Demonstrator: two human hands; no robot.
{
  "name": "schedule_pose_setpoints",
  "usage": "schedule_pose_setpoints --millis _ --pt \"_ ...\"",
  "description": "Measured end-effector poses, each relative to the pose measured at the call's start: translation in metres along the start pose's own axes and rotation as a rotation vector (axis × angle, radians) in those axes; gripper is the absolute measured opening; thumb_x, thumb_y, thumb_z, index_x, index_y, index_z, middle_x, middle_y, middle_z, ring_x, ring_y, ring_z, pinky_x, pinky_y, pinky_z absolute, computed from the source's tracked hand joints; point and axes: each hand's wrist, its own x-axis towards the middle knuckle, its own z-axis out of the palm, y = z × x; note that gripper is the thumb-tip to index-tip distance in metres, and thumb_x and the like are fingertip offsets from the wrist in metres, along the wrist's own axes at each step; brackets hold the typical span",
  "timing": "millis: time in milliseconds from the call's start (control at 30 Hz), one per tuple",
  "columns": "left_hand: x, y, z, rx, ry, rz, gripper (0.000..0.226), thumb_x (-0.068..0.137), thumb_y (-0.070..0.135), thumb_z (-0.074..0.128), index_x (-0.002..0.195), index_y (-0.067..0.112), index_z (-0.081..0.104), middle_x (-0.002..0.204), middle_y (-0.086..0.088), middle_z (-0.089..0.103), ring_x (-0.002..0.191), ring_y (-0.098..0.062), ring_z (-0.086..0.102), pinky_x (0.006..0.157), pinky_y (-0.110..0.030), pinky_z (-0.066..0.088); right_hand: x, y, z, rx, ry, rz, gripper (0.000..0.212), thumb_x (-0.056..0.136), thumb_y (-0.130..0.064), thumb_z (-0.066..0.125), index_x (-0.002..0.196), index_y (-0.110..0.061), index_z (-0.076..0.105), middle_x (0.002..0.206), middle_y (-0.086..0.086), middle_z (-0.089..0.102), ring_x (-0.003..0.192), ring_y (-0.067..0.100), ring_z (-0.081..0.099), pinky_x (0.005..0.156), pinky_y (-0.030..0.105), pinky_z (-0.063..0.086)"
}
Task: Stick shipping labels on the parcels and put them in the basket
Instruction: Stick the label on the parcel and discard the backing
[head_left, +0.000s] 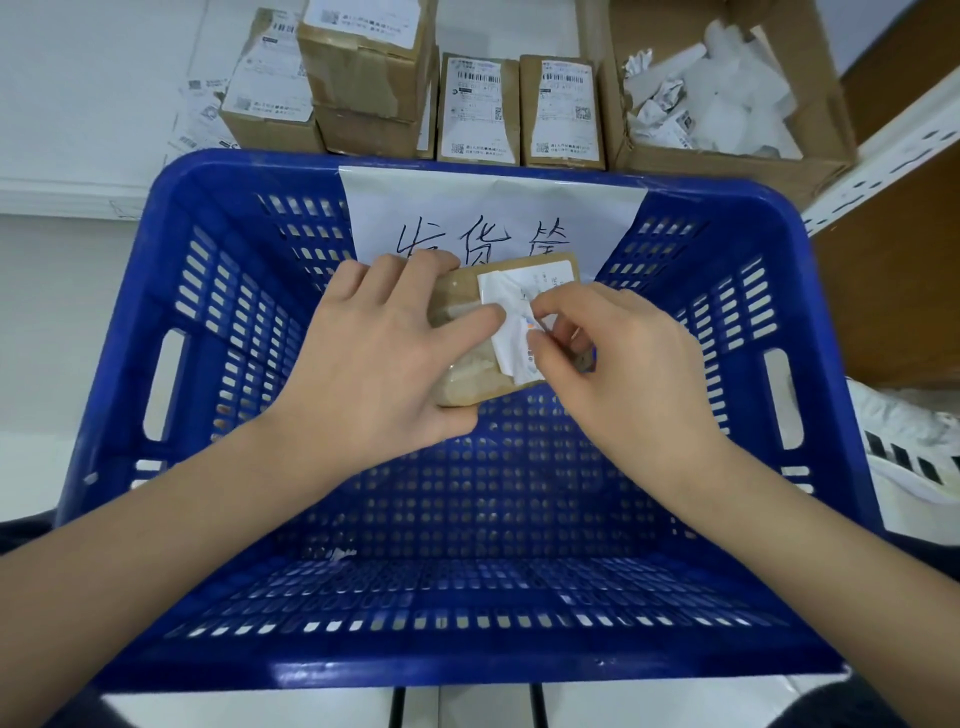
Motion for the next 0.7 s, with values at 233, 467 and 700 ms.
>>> schedule_pose_setpoints --millis 233,467,700 --pt "-0.0004 0.0020 0.0003 0.005 0.009 0.011 0.052 0.064 0.047 0.053 0.111 0.027 0.049 0.117 -0.018 0.058 0.088 -0.035 0.055 0.074 -0.042 0.038 0.0012 -0.0027 0.0006 -0.041 0.079 -0.099 0.009 0.080 -0.012 0.063 0.086 -0.007 0.068 0.065 0.002 0.061 0.057 0.024 0.057 0.045 0.038 0.049" --pt "-0.0010 0.0009 -0.0007 0.008 0.009 0.017 0.055 0.063 0.048 0.052 0.113 0.026 0.047 0.118 -0.018 0.058 0.090 -0.035 0.056 0.074 -0.042 0.036 -0.0013 -0.0020 0.0064 -0.119 0.101 -0.263 0.018 0.088 -0.012 0.056 0.078 -0.002 0.068 0.068 0.008 0.057 0.062 0.024 0.053 0.047 0.038 0.046" --pt "-0.0001 -0.0021 -0.0029 0.022 0.030 0.004 0.055 0.063 0.049 0.055 0.113 0.026 0.049 0.118 -0.017 0.058 0.091 -0.035 0.055 0.074 -0.041 0.035 -0.0014 -0.0036 0.0041 0.330 -0.046 0.019 0.026 0.088 -0.011 0.056 0.109 -0.013 0.070 0.093 0.001 0.060 0.077 0.011 0.058 0.068 0.032 0.053"
